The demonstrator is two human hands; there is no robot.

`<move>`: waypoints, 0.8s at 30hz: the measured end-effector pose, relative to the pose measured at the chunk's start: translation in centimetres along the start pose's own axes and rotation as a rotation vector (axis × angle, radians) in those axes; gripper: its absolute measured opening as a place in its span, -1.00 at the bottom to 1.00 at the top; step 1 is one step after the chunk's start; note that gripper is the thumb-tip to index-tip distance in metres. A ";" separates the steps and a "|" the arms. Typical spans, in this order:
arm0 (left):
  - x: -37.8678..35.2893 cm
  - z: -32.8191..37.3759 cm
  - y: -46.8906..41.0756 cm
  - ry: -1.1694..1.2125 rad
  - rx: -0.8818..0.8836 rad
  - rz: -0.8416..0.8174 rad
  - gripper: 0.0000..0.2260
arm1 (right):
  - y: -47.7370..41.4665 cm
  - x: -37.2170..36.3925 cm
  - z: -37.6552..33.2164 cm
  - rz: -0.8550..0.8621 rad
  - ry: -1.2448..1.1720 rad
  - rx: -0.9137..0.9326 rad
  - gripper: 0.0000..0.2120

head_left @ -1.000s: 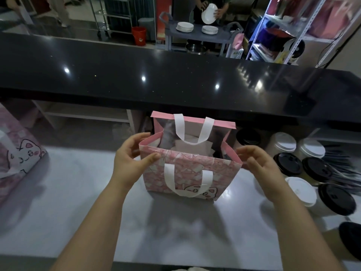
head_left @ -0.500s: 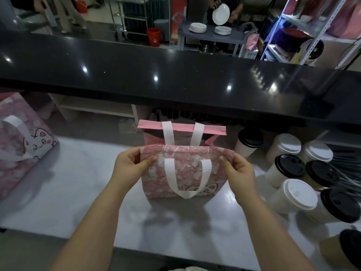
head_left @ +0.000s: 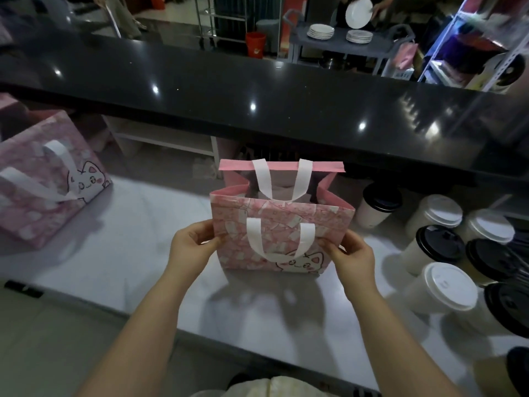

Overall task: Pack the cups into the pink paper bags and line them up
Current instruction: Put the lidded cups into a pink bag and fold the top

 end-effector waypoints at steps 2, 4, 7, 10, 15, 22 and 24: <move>-0.5 0.2 -0.2 0.023 -0.010 0.034 -0.72 | -0.3 -0.5 0.0 -0.001 0.016 -0.002 -0.67; -0.9 0.3 -0.7 0.050 -0.004 0.080 -0.74 | -0.8 -1.1 0.0 -0.012 0.009 -0.004 -0.72; -1.3 0.1 -1.3 0.064 0.011 0.137 -0.77 | -1.4 -1.7 0.4 -0.008 0.012 -0.024 -0.74; -1.0 -0.6 -1.2 0.074 0.018 0.147 -0.81 | -1.4 -1.3 1.0 0.021 0.018 -0.034 -0.76; 0.9 -3.9 0.9 -0.078 0.074 0.160 -0.83 | -0.4 0.3 3.1 -0.008 0.062 -0.046 -0.75; 1.0 -5.7 2.0 -0.016 0.152 0.204 -0.86 | 0.2 0.1 5.2 -0.026 0.111 -0.109 -0.77; 1.1 -5.3 2.0 -0.064 0.150 0.199 -0.86 | 0.1 0.0 4.8 -0.050 0.111 -0.101 -0.78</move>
Point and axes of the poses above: each hand's wrist, its own y-axis away from the middle knuckle, its own x-axis out of the back of the hand, z = x × y, the point moved 9 cm from there along -y, towards the middle knuckle, and after that the axes turned 6 degrees about y, right-handed, at the moved point
